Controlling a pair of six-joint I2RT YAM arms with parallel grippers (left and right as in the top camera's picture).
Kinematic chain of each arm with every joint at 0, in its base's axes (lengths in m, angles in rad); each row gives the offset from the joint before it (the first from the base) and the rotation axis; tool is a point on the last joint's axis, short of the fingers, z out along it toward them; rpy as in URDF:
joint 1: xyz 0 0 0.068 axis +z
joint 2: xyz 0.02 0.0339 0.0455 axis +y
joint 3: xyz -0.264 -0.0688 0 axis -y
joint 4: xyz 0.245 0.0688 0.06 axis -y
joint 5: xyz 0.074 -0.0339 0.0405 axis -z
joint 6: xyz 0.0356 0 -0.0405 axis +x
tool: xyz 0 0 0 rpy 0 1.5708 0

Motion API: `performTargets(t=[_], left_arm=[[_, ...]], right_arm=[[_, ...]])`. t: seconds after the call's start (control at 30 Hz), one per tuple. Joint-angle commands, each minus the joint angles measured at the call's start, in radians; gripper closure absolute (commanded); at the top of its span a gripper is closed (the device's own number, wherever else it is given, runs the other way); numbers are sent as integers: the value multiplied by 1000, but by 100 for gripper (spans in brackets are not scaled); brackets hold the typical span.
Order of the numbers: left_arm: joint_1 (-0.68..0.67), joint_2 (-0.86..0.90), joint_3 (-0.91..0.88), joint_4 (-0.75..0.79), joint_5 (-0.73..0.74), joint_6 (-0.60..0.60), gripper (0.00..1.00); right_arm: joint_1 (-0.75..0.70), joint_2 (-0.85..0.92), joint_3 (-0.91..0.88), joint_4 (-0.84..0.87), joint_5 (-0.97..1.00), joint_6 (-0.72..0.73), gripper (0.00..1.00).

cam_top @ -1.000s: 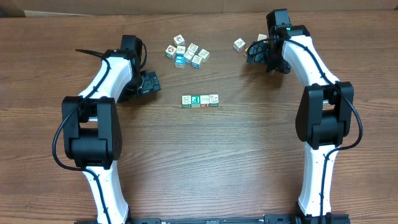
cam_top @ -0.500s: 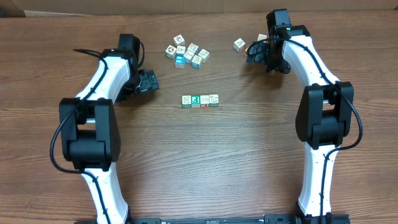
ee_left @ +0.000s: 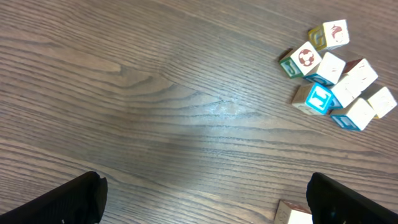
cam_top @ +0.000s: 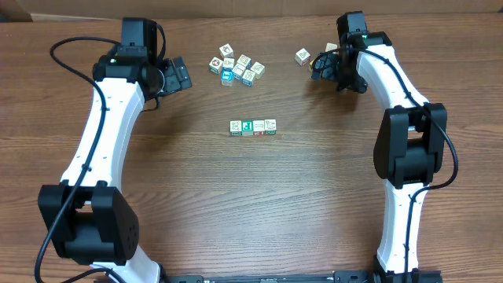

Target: Form a horizontal line

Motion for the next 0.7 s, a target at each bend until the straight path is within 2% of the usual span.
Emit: performTargets(t=[0.0,0.47,0.67], left_arm=[[8,-34,-4,-1,2,8,0],[7,-112,-10,-59,-7,18,0],[8,-112,-137,-20,-41,30,0]], right_arm=[[4,-20,-1,3,-3,4,0],[4,-20,-1,3,-3,4,0],[4,-20,-1,3,-3,4,0]])
